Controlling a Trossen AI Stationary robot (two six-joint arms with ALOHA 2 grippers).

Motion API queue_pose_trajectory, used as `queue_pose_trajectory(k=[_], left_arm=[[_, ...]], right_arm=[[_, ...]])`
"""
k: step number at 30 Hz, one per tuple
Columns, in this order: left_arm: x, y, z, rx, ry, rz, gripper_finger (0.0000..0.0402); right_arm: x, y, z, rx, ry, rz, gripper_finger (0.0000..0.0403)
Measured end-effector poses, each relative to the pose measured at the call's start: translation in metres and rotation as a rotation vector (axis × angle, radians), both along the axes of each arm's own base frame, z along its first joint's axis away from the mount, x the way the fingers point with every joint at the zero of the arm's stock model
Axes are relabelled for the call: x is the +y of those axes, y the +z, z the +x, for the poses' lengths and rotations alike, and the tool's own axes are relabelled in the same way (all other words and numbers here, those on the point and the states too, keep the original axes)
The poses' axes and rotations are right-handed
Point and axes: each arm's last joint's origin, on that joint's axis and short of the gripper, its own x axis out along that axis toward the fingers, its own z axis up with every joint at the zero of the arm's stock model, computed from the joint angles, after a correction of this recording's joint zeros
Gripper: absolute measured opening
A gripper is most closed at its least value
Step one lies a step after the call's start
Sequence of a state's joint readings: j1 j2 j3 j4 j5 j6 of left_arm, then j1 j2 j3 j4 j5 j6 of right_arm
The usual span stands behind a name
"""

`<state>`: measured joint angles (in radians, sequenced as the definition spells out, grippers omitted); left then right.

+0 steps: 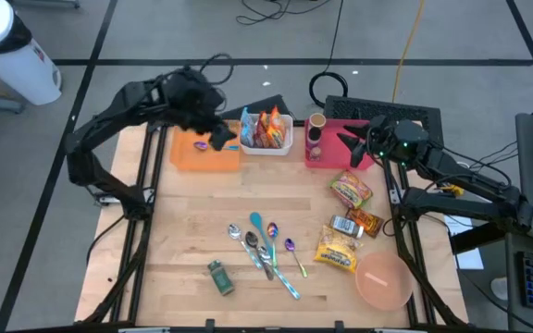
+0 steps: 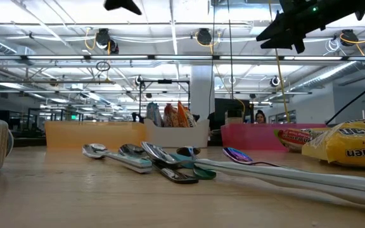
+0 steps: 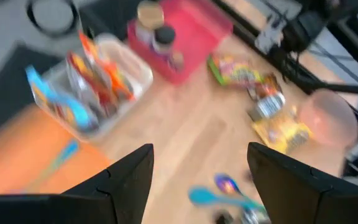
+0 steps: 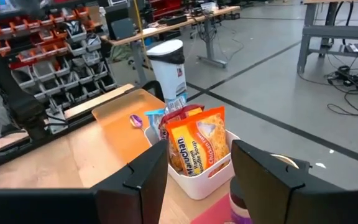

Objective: Pick & Place Food Item
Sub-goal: Put the left blue spoon into the orange bin

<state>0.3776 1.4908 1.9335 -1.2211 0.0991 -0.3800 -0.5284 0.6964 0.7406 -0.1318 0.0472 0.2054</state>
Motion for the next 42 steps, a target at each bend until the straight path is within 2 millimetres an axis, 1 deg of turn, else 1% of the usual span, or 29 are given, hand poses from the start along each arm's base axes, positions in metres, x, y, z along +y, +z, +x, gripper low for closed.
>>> queue_pose_trajectory(k=[5,7,9,13,17,21,24,27,30,32,34,38,42], left_arm=[[-0.029,-0.006,-0.005,0.110,-0.029,-0.106,0.0269],[-0.041,-0.012,-0.005,0.175,-0.071,-0.122,0.0269],[-0.052,-0.021,-0.001,0.236,-0.111,-0.132,0.0269],[-0.069,-0.053,0.010,0.353,-0.197,-0.147,0.0269],[-0.084,-0.090,0.010,0.428,-0.299,-0.179,0.0269],[-0.095,-0.128,0.008,0.369,-0.370,-0.216,0.0269],[-0.101,-0.151,-0.001,0.304,-0.381,-0.275,0.0269],[-0.107,-0.173,-0.009,0.260,-0.362,-0.325,0.0269],[-0.113,-0.195,-0.015,0.221,-0.338,-0.373,0.0269],[-0.116,-0.207,-0.014,0.164,-0.328,-0.399,0.0269],[-0.118,-0.221,-0.015,0.152,-0.307,-0.425,0.0269],[-0.119,-0.239,-0.013,0.109,-0.278,-0.446,0.0269],[-0.115,-0.250,-0.014,0.130,-0.192,-0.369,0.0269]], right_arm=[[0.000,-0.001,0.001,-0.067,-0.013,0.126,0.0169],[0.001,-0.002,0.002,-0.074,0.044,0.150,0.0169],[0.003,-0.001,0.003,-0.088,0.115,0.181,0.0169],[0.007,-0.002,0.006,-0.131,0.258,0.311,0.0169],[0.016,-0.003,0.012,-0.165,0.337,0.469,0.0169],[0.031,-0.003,0.019,-0.162,0.397,0.522,0.0169],[0.044,-0.003,0.027,-0.194,0.434,0.553,0.0169],[0.058,-0.004,0.040,-0.295,0.523,0.540,0.0169],[0.071,-0.010,0.054,-0.423,0.603,0.516,0.0169],[0.077,-0.017,0.063,-0.494,0.610,0.523,0.0169],[0.082,-0.025,0.074,-0.510,0.606,0.544,0.0173],[0.089,-0.044,0.093,-0.453,0.620,0.621,0.0198],[0.093,-0.056,0.107,-0.442,0.645,0.664,0.0229]])
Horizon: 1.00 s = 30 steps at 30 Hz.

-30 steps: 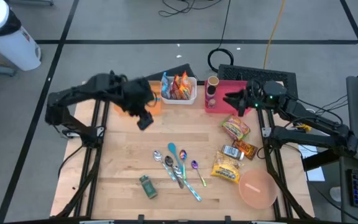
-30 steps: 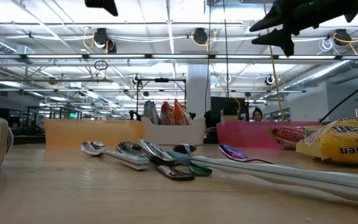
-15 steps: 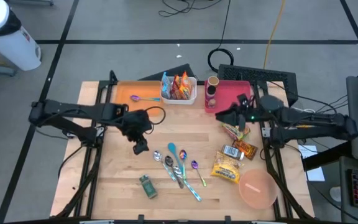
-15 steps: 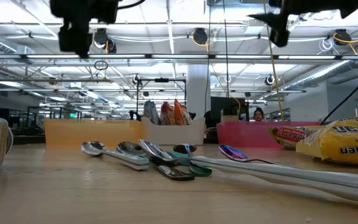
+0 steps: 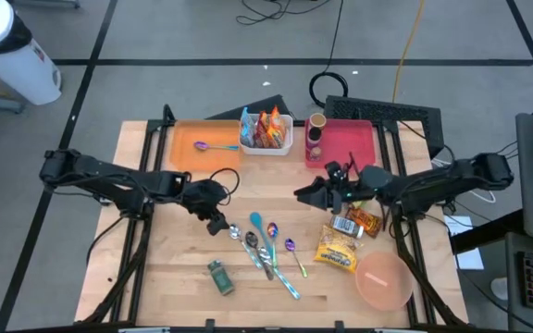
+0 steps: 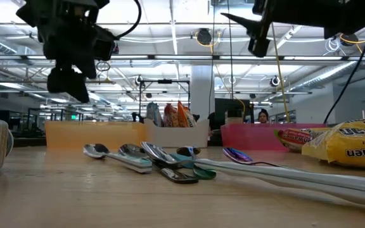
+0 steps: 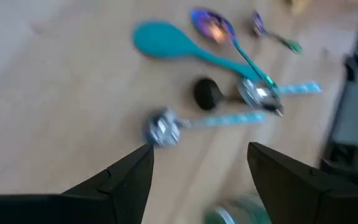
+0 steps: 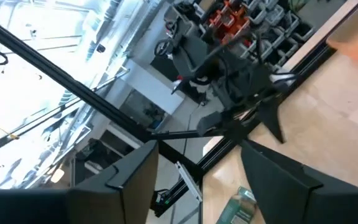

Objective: Pick & Place Food Item
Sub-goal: Put the left blue spoon into the orange bin

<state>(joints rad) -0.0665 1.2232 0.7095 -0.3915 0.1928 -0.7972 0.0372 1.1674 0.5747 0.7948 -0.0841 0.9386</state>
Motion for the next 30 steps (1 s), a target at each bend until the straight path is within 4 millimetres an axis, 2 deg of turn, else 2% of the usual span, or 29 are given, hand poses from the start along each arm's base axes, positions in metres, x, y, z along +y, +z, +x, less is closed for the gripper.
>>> queue_pose_trajectory(k=[7,12,24,30], left_arm=[[0.007,-0.011,0.004,0.048,0.024,0.054,0.0269],[0.010,-0.031,0.013,0.125,-0.027,0.004,0.0269],[0.009,-0.069,0.035,0.167,-0.096,-0.058,0.0269],[0.007,-0.078,0.044,0.149,-0.115,-0.115,0.0268]], right_arm=[[0.000,-0.006,0.007,-0.009,-0.002,-0.011,0.0246],[0.001,-0.008,0.008,-0.003,0.022,-0.018,0.0238],[0.002,-0.009,0.008,0.010,0.050,-0.015,0.0234],[0.004,-0.009,0.008,0.013,0.082,-0.006,0.0229]])
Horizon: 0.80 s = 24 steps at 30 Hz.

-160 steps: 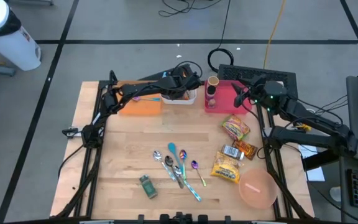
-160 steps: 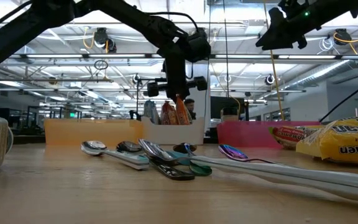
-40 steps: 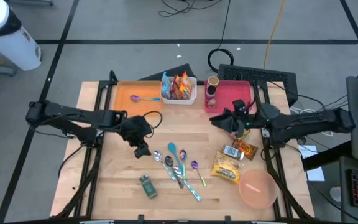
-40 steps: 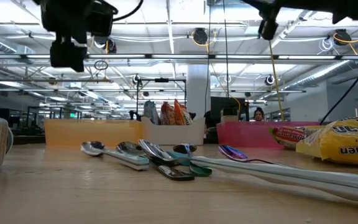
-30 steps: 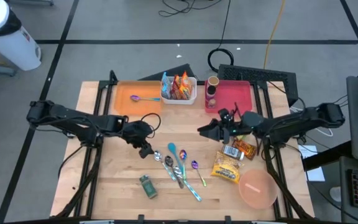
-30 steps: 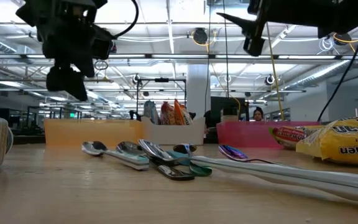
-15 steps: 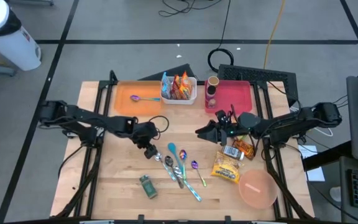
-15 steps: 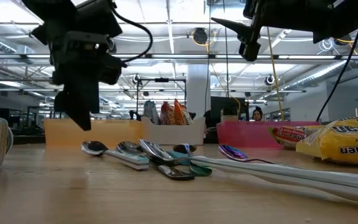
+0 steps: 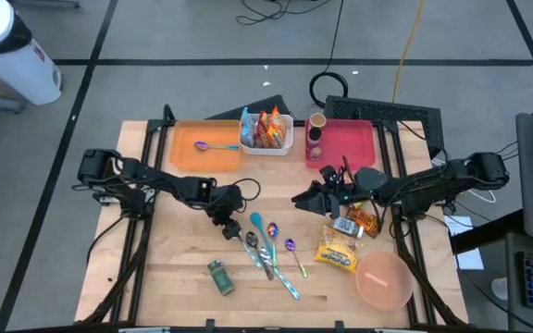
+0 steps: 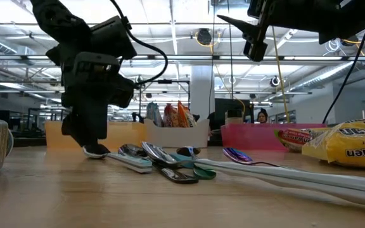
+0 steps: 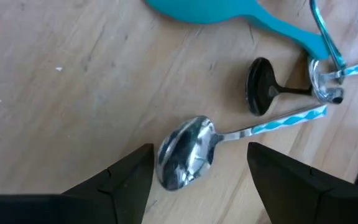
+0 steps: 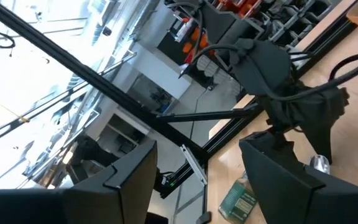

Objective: Pick & Place Food Item
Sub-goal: Put the left blue spoon into the orange bin

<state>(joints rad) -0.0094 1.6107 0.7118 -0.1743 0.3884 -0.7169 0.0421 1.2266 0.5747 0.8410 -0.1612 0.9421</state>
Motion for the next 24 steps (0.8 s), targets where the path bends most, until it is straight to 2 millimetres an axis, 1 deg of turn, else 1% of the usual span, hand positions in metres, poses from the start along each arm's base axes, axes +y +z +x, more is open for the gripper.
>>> queue_pose_trajectory(k=[3,5,8,13,14,15,19,21,24], left_arm=[[0.000,0.000,0.000,-0.002,0.011,0.000,0.0253],[0.001,-0.001,0.000,0.003,0.022,0.001,0.0225],[0.003,-0.002,0.000,0.014,0.033,-0.002,0.0166],[0.004,-0.003,-0.001,0.014,0.006,-0.007,0.0041],[0.005,-0.003,-0.001,0.010,-0.003,-0.023,0.0023],[0.006,-0.002,-0.001,0.006,-0.008,-0.037,0.0015],[0.013,0.002,-0.003,-0.003,-0.012,-0.071,0.0017],[0.017,0.011,-0.006,-0.025,-0.013,-0.069,0.0008],[0.024,0.029,-0.017,-0.049,-0.002,-0.043,0.0007]], right_arm=[[0.001,0.000,0.000,0.002,0.004,0.000,0.0228],[0.001,0.000,0.000,0.002,0.005,0.000,0.0228],[0.001,0.000,0.000,0.003,0.007,0.003,0.0226],[0.001,0.000,0.000,0.002,0.007,0.004,0.0226],[0.001,0.000,0.000,0.002,0.007,0.004,0.0226],[0.001,0.000,0.000,0.002,0.006,0.003,0.0226],[0.001,0.000,0.000,-0.001,0.006,-0.001,0.0226],[0.001,0.001,0.000,-0.008,0.006,-0.002,0.0226],[0.001,0.002,0.000,-0.024,0.005,-0.010,0.0226]])
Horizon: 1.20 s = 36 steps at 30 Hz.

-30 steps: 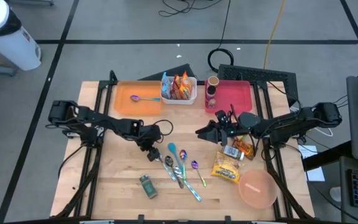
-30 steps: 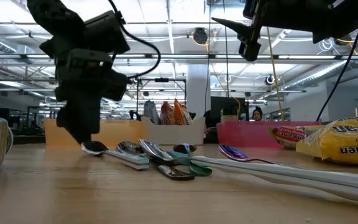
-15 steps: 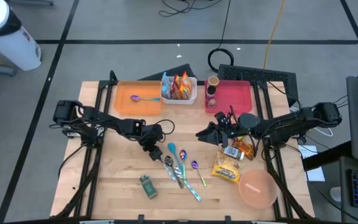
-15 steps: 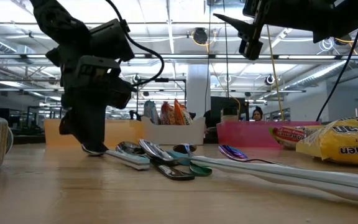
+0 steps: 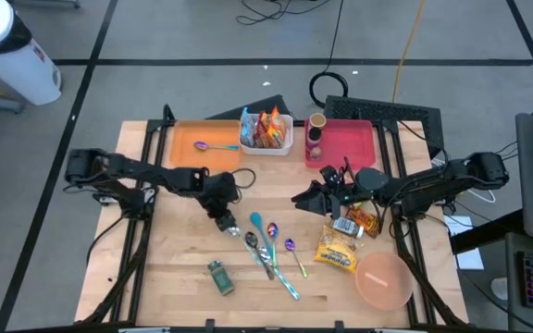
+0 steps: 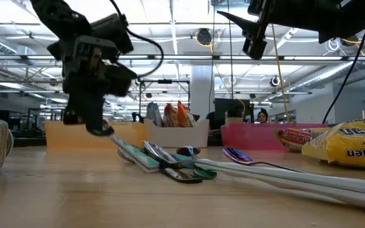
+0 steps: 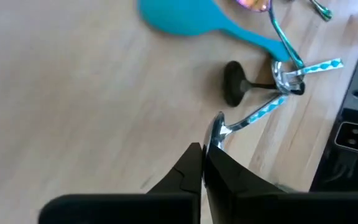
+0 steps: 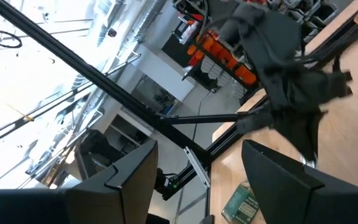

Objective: Pick & Place Food Item
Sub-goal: Put the left blue spoon into the orange bin

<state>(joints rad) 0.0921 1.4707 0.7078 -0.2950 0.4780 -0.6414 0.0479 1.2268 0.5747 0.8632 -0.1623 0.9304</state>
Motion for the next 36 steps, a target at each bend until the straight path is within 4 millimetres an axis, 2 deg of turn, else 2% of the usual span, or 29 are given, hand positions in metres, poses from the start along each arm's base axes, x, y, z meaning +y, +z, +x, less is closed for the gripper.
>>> queue_pose_trajectory(k=[7,12,15,18,22,26,30,33,36], left_arm=[[0.017,0.061,-0.040,-0.055,0.097,0.141,0.0004],[0.025,0.107,-0.062,-0.203,0.212,0.246,0.0004],[0.027,0.126,-0.072,-0.271,0.291,0.306,0.0004],[0.028,0.137,-0.074,-0.304,0.337,0.330,0.0004],[0.029,0.144,-0.072,-0.341,0.355,0.341,0.0004],[0.029,0.145,-0.056,-0.412,0.334,0.350,0.0003],[0.027,0.147,-0.036,-0.518,0.313,0.353,0.0003],[0.023,0.145,-0.019,-0.575,0.279,0.350,0.0003],[0.021,0.147,-0.006,-0.558,0.241,0.361,0.0003]], right_arm=[[0.000,0.006,-0.002,-0.062,-0.007,-0.035,0.0225],[-0.001,0.016,-0.003,-0.156,-0.056,-0.091,0.0218],[0.000,0.029,0.001,-0.197,-0.095,-0.169,0.0211],[0.001,0.047,0.011,-0.166,-0.108,-0.288,0.0203],[0.001,0.072,0.024,-0.018,-0.097,-0.464,0.0196],[0.000,0.089,0.033,0.113,-0.067,-0.562,0.0192],[-0.006,0.091,0.045,0.176,-0.064,-0.568,0.0191],[-0.013,0.084,0.054,0.202,-0.039,-0.513,0.0191],[-0.019,0.072,0.063,0.252,-0.010,-0.439,0.0190]])
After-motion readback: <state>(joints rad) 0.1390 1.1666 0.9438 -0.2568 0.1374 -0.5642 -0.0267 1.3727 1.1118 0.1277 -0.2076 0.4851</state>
